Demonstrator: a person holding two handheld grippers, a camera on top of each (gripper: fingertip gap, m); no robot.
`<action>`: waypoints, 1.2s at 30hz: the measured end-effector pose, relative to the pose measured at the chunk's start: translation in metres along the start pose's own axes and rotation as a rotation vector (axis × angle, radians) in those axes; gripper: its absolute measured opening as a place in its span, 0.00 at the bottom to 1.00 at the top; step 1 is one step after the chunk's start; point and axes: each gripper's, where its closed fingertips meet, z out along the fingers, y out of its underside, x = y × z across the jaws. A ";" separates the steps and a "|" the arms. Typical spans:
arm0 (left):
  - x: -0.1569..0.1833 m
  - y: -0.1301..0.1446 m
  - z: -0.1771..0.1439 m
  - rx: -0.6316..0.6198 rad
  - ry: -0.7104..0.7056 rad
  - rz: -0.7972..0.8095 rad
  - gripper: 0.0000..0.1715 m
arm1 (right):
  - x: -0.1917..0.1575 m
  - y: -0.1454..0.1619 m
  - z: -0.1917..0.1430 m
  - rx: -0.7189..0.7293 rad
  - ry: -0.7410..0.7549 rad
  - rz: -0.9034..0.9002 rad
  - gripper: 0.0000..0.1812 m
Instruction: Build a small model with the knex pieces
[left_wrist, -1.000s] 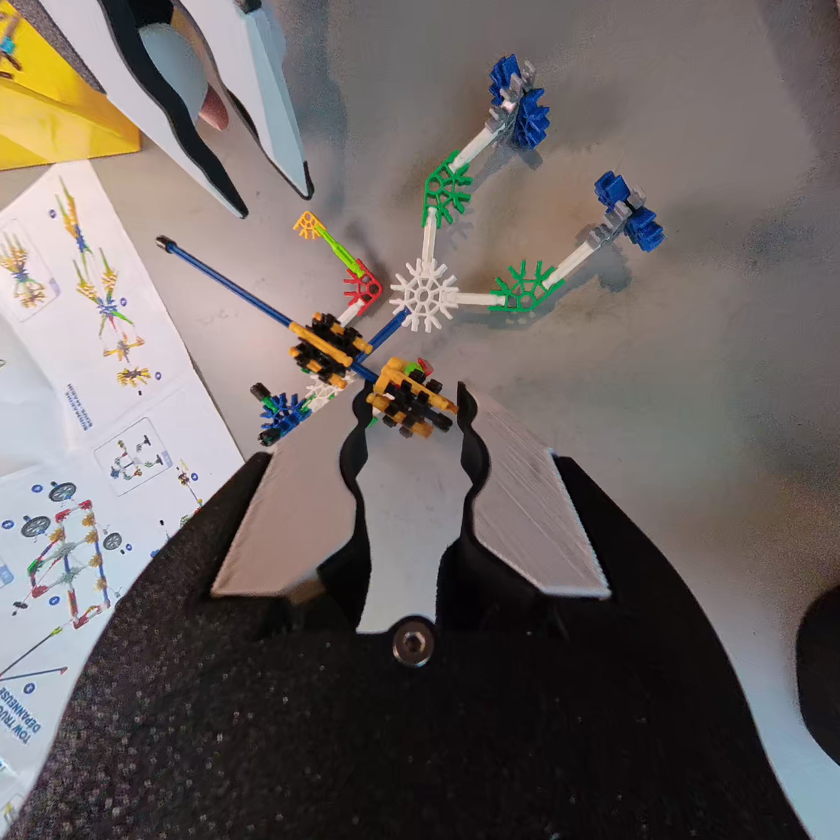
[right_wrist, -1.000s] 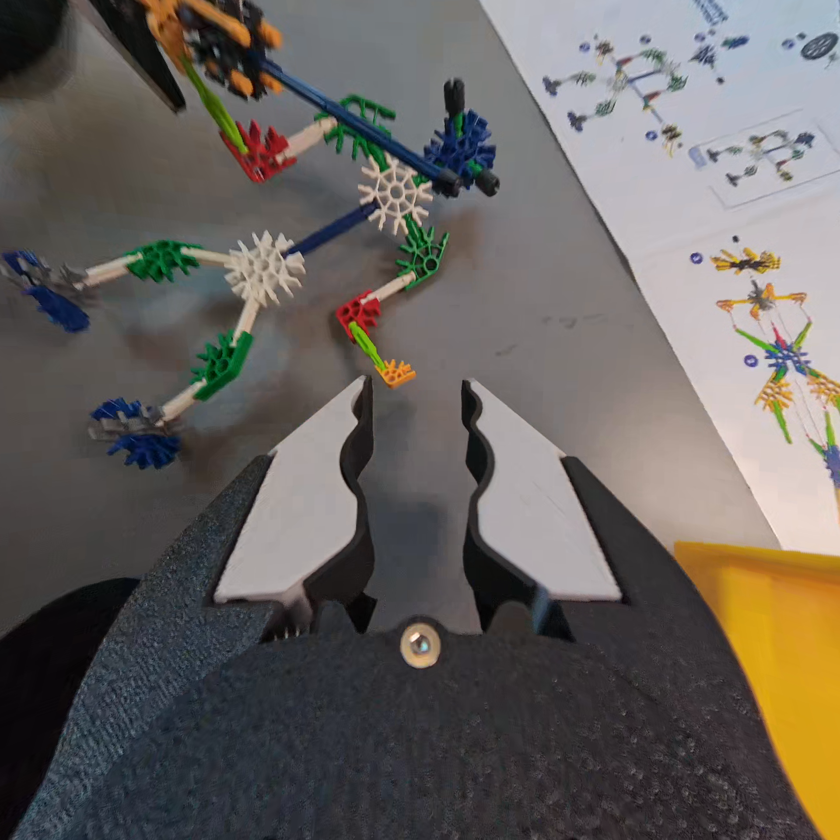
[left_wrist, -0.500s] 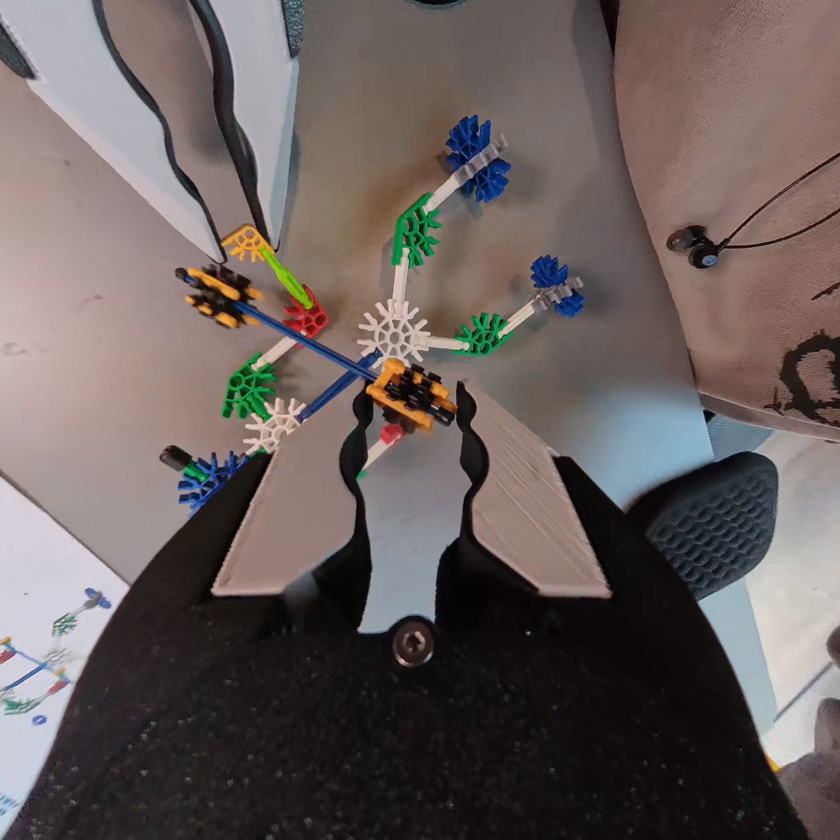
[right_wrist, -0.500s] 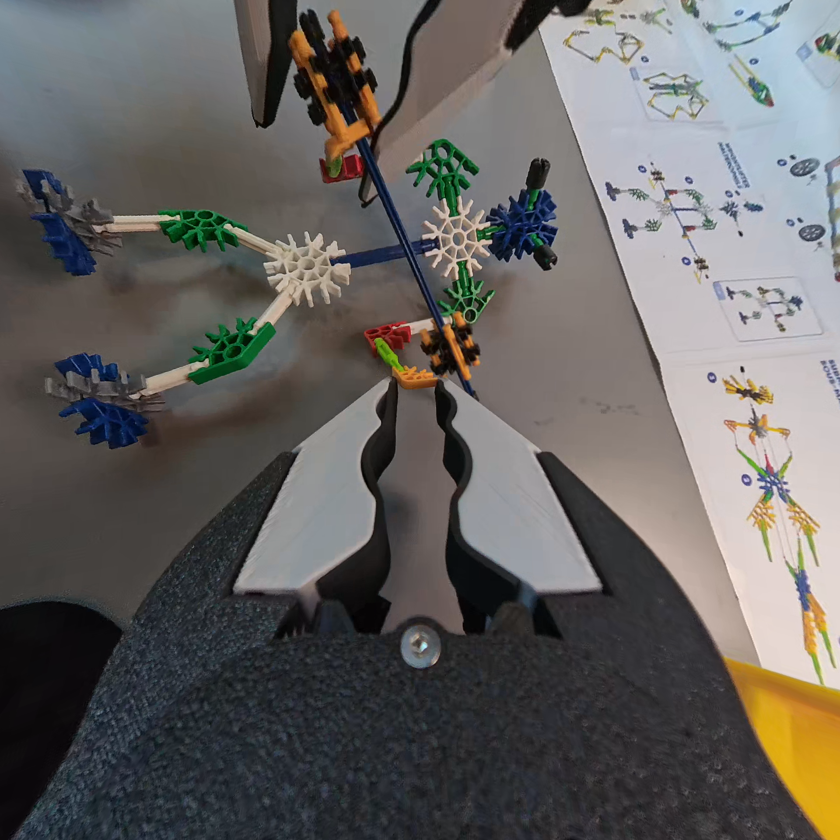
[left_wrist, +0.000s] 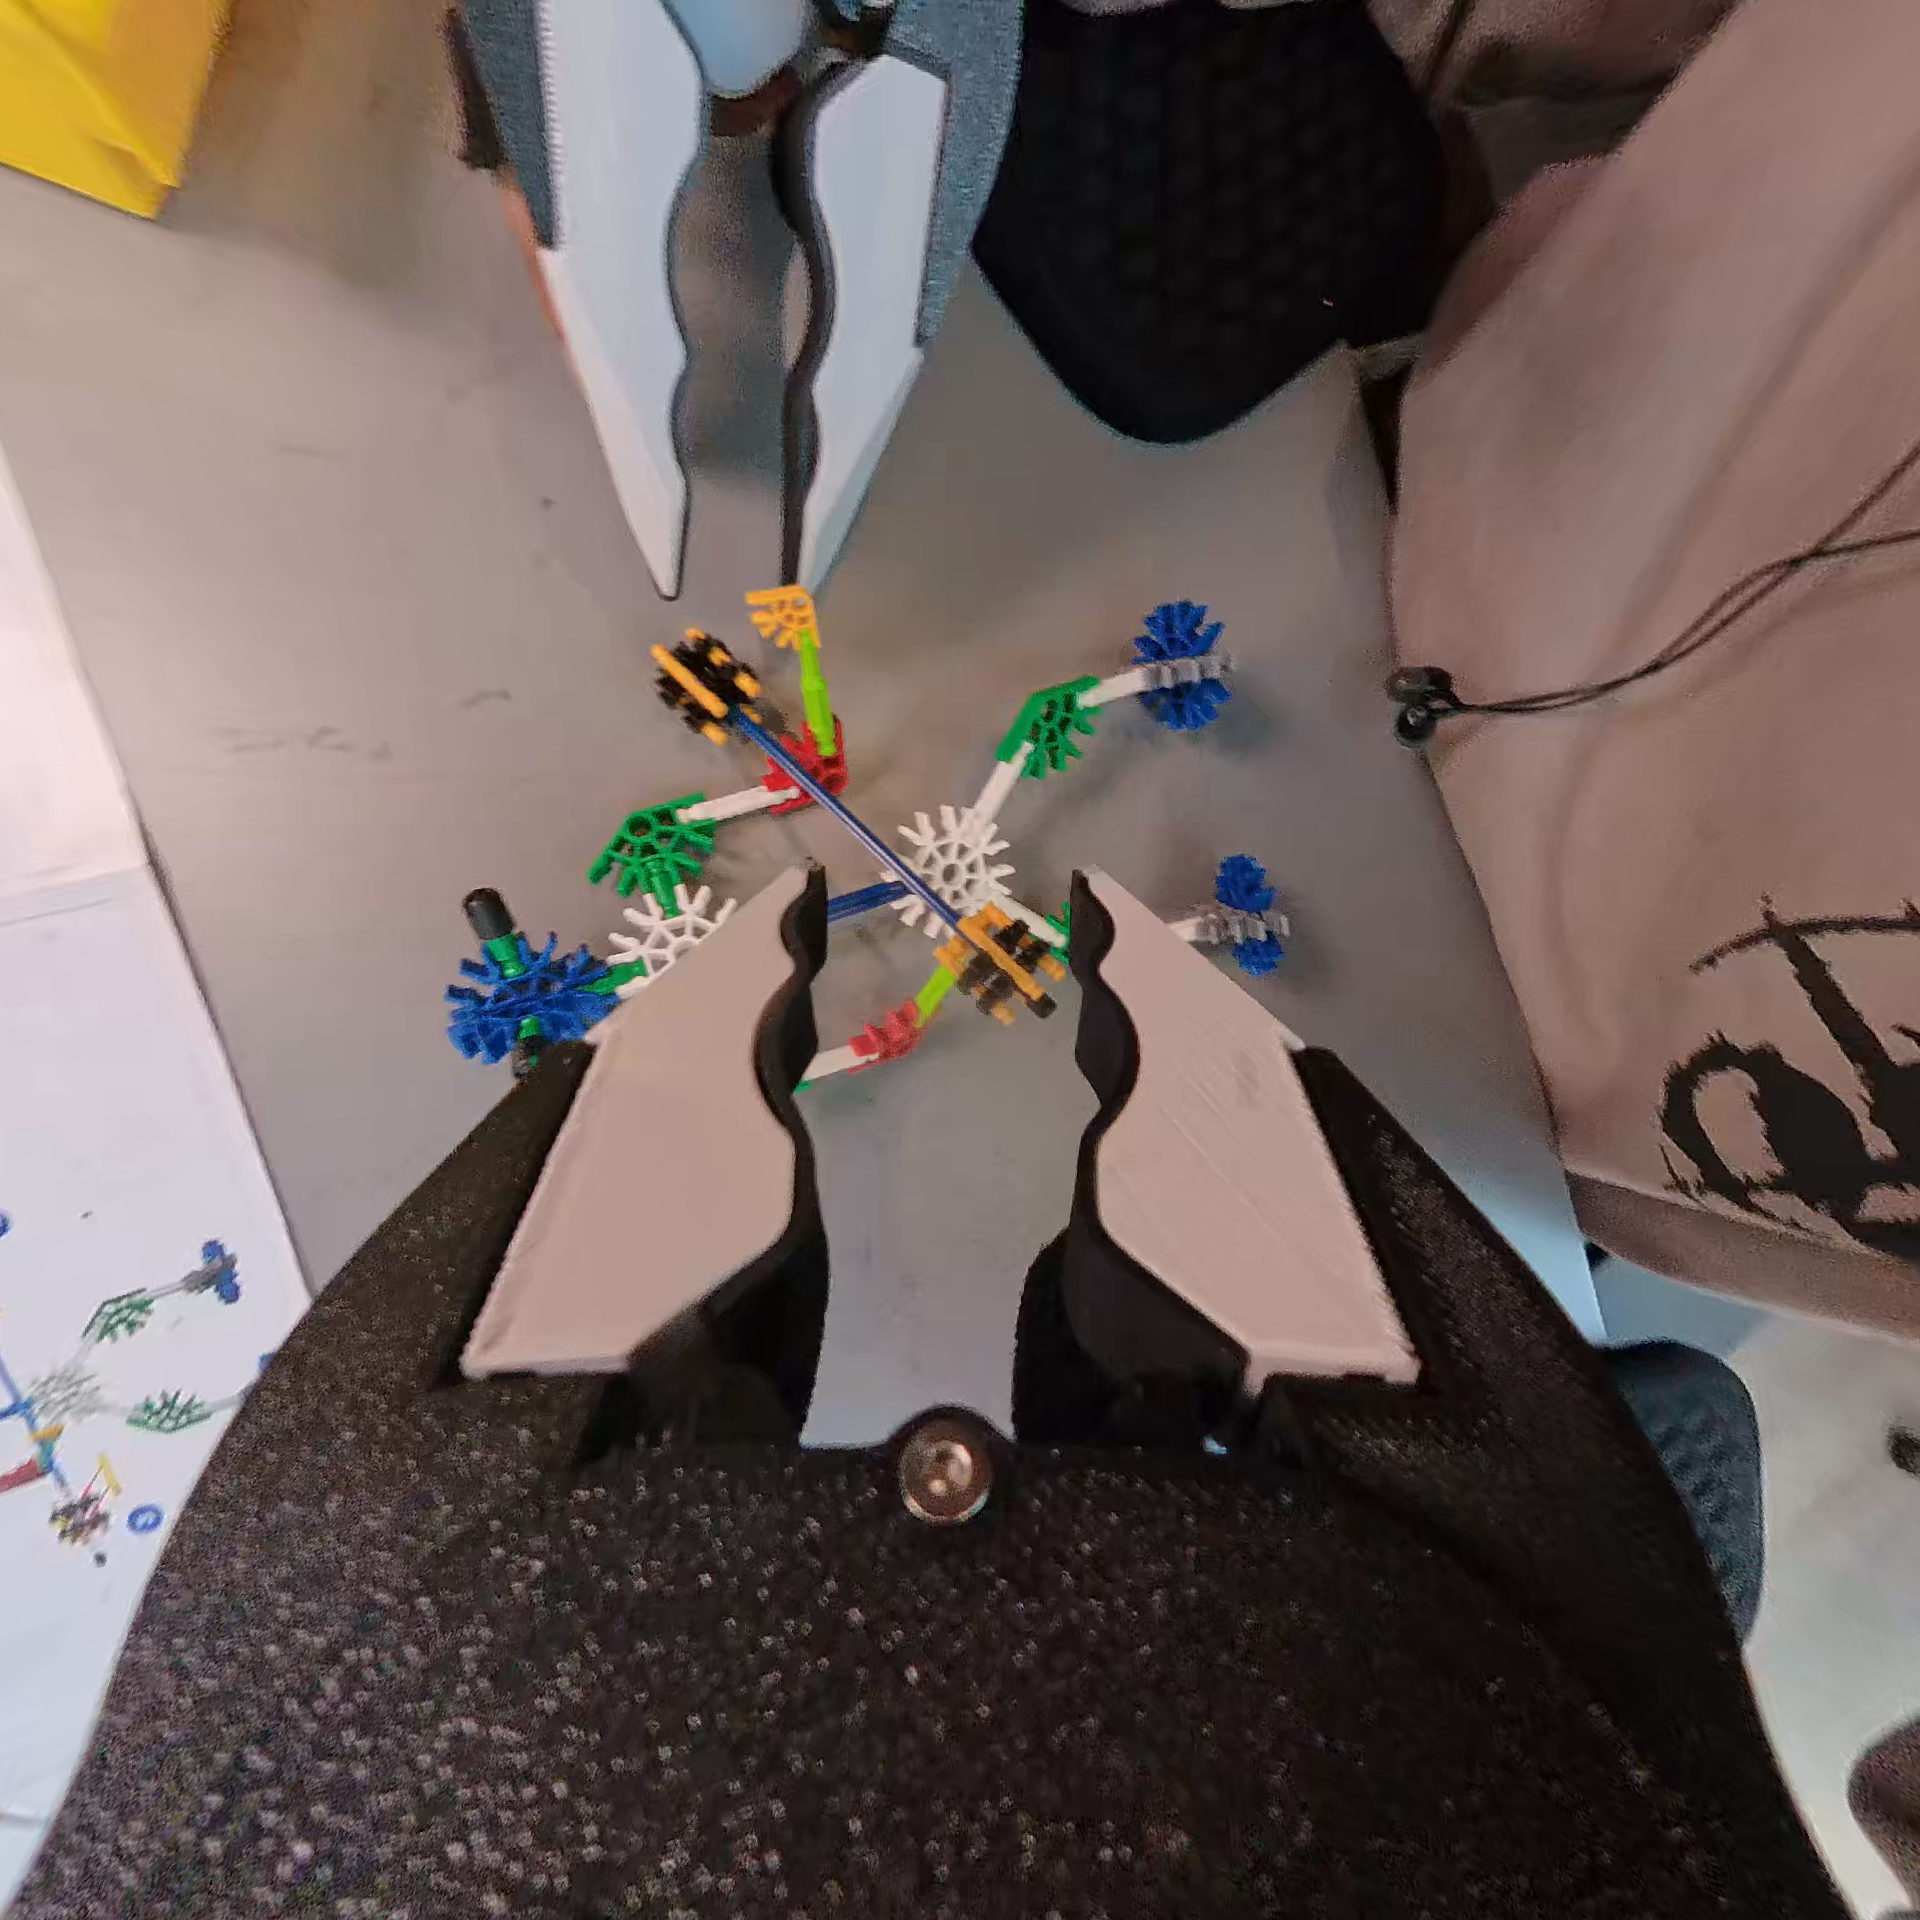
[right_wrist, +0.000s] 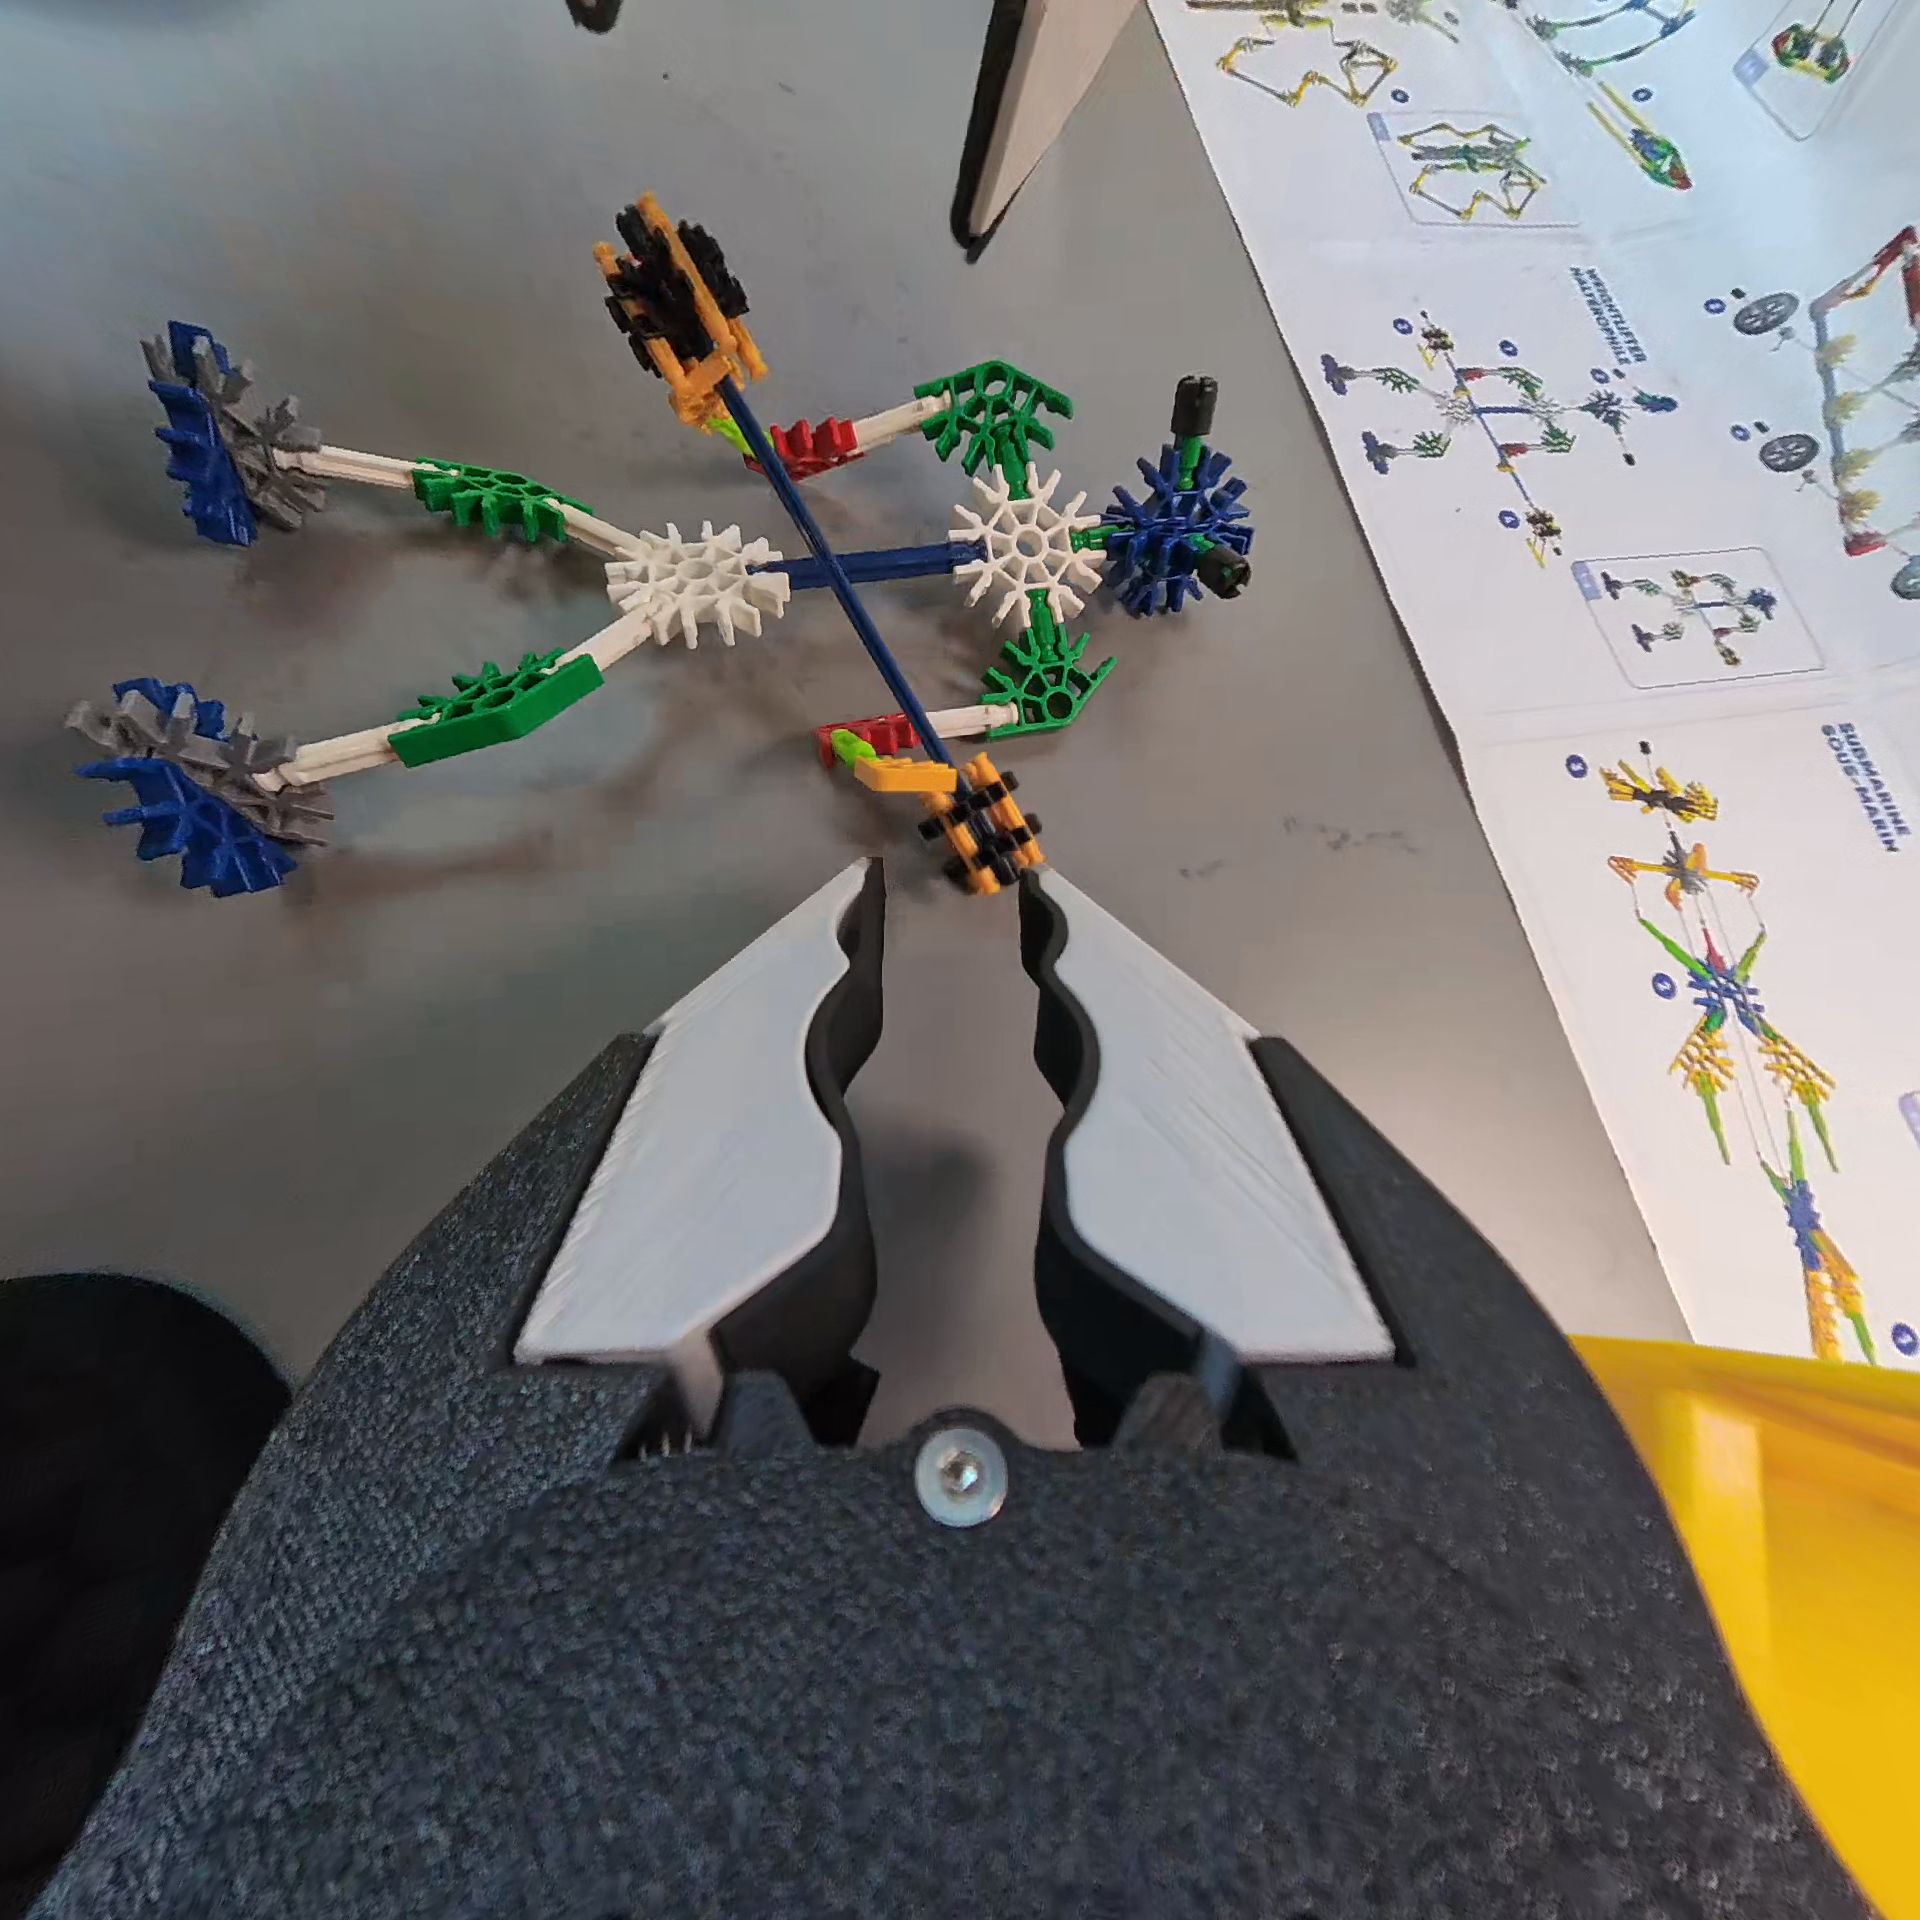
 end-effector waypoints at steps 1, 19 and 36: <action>-0.004 -0.003 0.000 0.008 -0.062 -0.022 0.26 | 0.000 0.001 -0.002 -0.002 -0.009 0.010 0.14; -0.028 0.008 0.072 -0.149 -0.220 -0.217 0.09 | -0.013 0.003 -0.003 -0.068 -0.010 0.391 0.08; -0.037 -0.001 0.081 -0.101 -0.240 -0.214 0.03 | -0.028 0.009 0.012 -0.124 0.012 0.142 0.08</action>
